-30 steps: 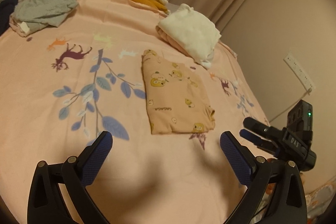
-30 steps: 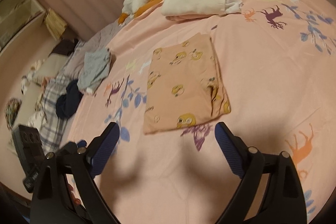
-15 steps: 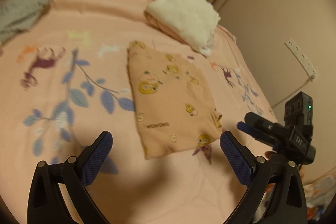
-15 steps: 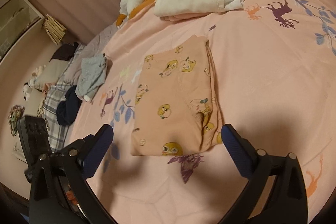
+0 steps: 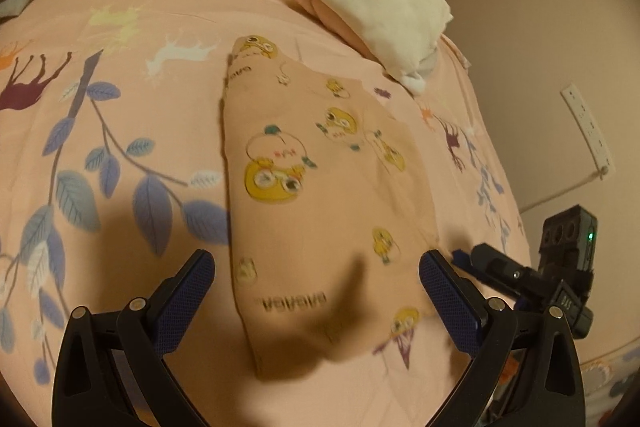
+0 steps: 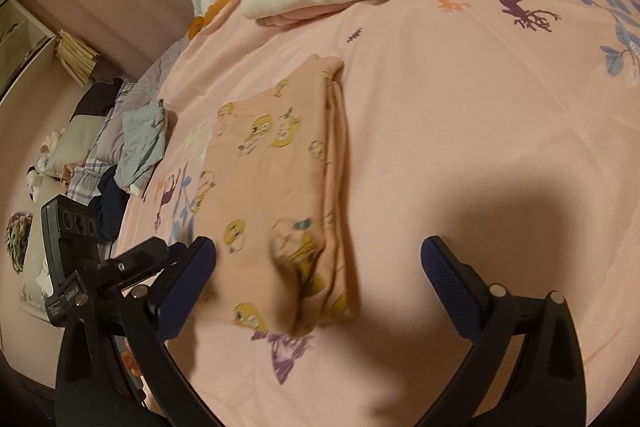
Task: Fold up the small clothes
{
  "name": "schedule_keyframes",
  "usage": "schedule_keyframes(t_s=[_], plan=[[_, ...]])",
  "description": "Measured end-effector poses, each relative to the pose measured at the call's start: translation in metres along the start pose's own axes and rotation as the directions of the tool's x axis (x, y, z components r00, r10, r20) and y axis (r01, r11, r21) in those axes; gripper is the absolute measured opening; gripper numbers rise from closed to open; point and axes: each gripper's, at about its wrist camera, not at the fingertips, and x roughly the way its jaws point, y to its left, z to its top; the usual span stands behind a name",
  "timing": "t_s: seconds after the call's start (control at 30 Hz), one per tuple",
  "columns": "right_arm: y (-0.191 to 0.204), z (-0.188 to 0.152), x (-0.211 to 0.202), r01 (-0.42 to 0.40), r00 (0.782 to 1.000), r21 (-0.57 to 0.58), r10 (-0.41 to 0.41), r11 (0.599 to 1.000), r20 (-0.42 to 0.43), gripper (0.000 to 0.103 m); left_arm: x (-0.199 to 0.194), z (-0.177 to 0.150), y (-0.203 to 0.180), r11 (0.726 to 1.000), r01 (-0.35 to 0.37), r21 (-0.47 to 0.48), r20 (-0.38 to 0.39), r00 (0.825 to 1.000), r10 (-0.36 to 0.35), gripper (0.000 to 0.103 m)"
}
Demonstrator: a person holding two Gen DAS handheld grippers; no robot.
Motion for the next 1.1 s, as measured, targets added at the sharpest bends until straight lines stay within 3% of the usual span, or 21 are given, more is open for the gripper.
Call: schedule_keyframes(t_s=[0.17, 0.4, 0.7, 0.87, 1.1], plan=[[-0.008, 0.013, 0.016, -0.050, 0.999, 0.033, 0.050, 0.998, -0.012, 0.102, 0.016, 0.015, 0.016, 0.998, 0.004, -0.058, -0.008, 1.000, -0.005, 0.101], [-0.003, 0.029, 0.031, -0.049, 0.999, 0.008, 0.049, 0.999, -0.019, 0.097, 0.023, 0.022, 0.021, 0.998, 0.007, -0.066, -0.005, 1.000, -0.007, 0.100], [0.005, 0.037, 0.047, -0.070, 0.997, -0.030, 0.069, 0.997, -0.044, 0.083, 0.032, 0.028, 0.018, 0.998, 0.025, -0.058, -0.009, 1.000, -0.026, 0.100], [0.007, 0.042, 0.060, -0.093, 0.994, -0.030, 0.091, 0.995, -0.062, 0.068, 0.037, 0.031, 0.015, 0.998, 0.027, -0.048, -0.015, 1.000, -0.028, 0.100], [0.009, 0.046, 0.074, -0.142, 0.987, -0.007, 0.142, 0.990, -0.072, 0.058, 0.045, 0.035, 0.009, 0.999, 0.016, -0.040, -0.021, 1.000, -0.017, 0.098]])
